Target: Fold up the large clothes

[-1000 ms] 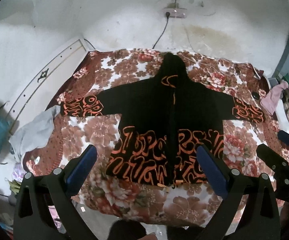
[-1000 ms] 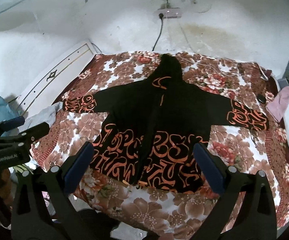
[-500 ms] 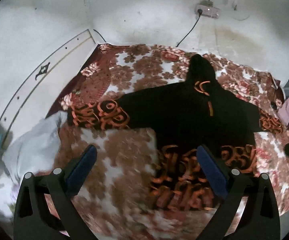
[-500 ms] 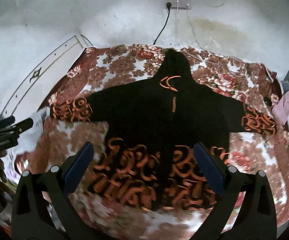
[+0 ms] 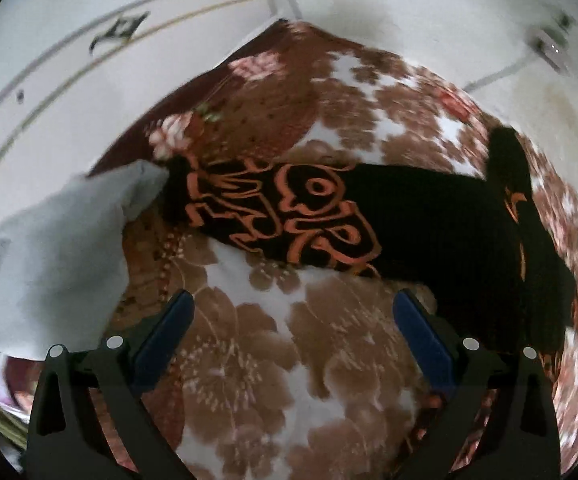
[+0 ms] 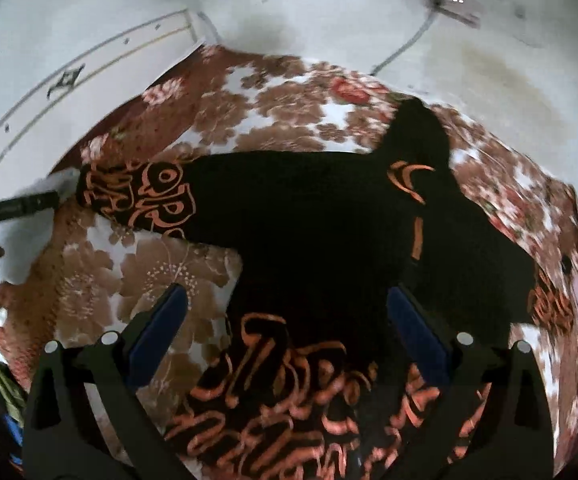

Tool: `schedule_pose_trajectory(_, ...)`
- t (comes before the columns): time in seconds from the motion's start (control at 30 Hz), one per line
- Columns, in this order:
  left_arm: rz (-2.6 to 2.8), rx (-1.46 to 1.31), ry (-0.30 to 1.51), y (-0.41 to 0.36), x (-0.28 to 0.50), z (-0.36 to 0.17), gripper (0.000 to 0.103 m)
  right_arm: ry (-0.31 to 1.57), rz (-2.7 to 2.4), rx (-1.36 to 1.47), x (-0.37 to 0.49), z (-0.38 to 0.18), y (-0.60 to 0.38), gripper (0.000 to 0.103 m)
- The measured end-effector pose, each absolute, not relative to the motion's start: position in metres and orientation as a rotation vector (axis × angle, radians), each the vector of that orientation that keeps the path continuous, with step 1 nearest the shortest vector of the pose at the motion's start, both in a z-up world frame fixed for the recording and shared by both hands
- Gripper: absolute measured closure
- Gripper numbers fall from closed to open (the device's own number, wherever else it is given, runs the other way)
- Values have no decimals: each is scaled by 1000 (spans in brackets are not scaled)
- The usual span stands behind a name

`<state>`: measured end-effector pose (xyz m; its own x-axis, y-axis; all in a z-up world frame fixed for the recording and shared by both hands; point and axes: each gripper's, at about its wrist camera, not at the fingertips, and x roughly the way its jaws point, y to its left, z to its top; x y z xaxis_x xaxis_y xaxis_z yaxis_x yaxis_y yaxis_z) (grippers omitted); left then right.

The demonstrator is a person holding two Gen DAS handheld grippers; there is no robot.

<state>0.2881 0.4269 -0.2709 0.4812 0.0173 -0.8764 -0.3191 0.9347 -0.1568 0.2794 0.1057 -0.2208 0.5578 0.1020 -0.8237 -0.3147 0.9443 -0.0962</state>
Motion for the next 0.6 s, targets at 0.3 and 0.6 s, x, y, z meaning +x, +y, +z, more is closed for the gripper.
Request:
schedule_pose_trajectory(0.3, 231, -485, 930, 513, 318, -365, 6, 924, 279, -437, 338, -325, 185, 5)
schedule_pose_trajectory(0.6, 195, -699, 851, 584, 348, -426, 7, 965, 313, -511, 360, -408, 226, 5)
